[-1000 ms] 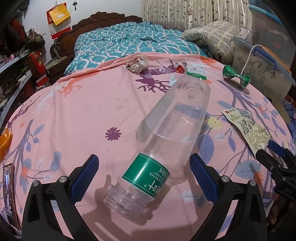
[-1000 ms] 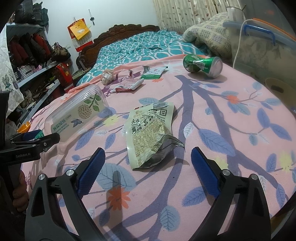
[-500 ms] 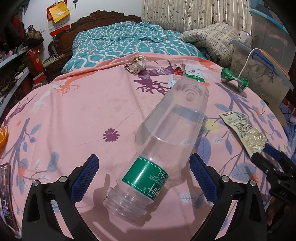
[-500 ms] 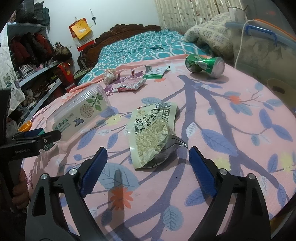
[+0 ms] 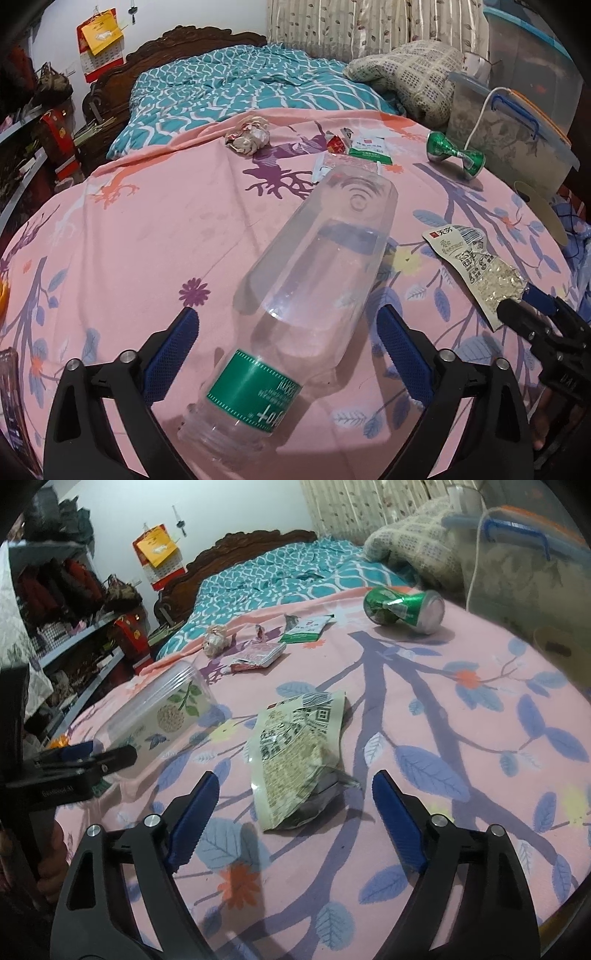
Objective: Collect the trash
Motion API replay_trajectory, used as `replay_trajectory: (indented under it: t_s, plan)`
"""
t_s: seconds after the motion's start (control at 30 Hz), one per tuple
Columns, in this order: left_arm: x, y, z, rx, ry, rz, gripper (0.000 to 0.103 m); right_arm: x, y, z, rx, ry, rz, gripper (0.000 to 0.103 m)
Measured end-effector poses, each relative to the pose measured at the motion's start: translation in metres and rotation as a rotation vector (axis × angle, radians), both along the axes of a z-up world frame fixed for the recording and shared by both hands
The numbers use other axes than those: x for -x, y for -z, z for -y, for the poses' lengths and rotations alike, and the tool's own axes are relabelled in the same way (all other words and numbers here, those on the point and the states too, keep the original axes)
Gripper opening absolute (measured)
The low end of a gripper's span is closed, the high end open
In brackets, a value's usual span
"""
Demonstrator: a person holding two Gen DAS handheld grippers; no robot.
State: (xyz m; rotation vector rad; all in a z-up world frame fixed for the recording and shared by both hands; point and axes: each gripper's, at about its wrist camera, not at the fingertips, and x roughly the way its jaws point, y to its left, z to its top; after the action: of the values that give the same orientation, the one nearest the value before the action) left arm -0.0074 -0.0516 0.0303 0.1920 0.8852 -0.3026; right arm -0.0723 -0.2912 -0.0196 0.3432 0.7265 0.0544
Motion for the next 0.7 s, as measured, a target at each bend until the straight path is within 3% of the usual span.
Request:
replay_trajectory:
  t_s: [0.1, 0.17, 0.23, 0.47, 0.7]
  plan:
    - [-0.005, 0.007, 0.005, -0.015, 0.011, -0.033, 0.073, -0.005, 0.001, 0.007, -0.030, 0.007, -0.014, 0.069]
    - [-0.005, 0.009, 0.007, -0.021, 0.017, -0.040, 0.068, -0.010, 0.002, 0.010, -0.060, -0.006, -0.027, 0.046]
    - [-0.004, 0.009, 0.009, -0.017, 0.031, -0.041, 0.068, -0.014, 0.004, 0.011, -0.093, -0.025, -0.044, 0.032]
    - [0.006, -0.004, 0.025, 0.020, 0.119, -0.016, 0.067, -0.007, -0.005, 0.008, -0.070, -0.032, 0.000, 0.026]
    - [-0.003, -0.012, 0.065, 0.052, 0.221, -0.052, 0.067, 0.008, -0.010, 0.047, -0.094, 0.080, 0.037, 0.026]
